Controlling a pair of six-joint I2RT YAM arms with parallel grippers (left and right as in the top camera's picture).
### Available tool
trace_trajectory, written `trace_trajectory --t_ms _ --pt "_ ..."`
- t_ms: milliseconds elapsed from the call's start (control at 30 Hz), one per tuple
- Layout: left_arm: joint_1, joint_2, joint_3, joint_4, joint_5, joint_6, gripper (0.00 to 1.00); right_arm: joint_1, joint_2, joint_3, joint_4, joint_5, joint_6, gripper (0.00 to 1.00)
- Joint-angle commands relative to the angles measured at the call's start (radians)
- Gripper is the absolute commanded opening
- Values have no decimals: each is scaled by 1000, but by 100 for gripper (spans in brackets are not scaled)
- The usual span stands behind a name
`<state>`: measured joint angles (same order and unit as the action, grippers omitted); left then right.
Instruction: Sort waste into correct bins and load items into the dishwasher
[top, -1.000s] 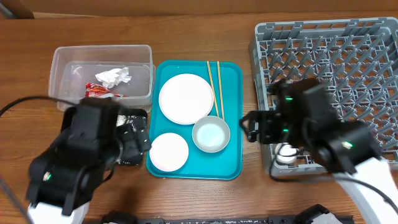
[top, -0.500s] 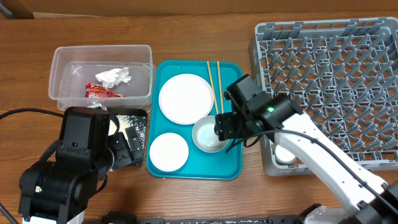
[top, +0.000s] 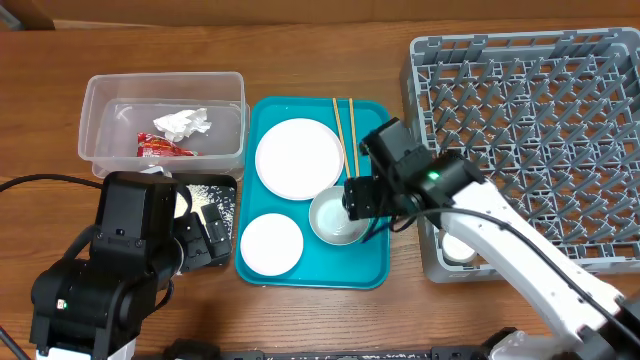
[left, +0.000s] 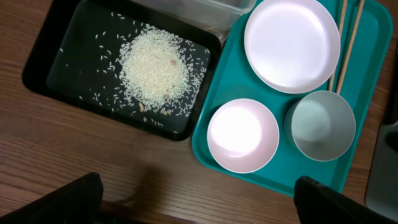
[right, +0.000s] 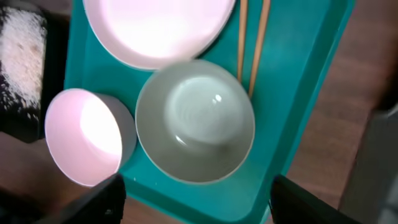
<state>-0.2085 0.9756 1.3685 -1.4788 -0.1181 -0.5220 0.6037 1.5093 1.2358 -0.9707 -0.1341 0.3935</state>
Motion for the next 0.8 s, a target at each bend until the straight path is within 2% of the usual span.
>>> trace_trajectory --t_ms 0,67,167,400,600,767 --pt "5 0 12 -2 -20 2 100 1 -194 9 29 222 45 83" --pt "5 0 12 -2 -20 2 100 1 -271 9 39 338 53 90" --pt "5 5 12 -2 -20 2 100 1 -354 9 57 399 51 99" --pt "5 6 12 -2 -20 2 100 -62 -378 9 34 456 48 100" --pt "5 6 12 -2 -20 2 100 -249 -369 9 34 313 48 100" --pt "5 6 12 -2 -20 2 100 -296 -368 9 23 278 48 100"
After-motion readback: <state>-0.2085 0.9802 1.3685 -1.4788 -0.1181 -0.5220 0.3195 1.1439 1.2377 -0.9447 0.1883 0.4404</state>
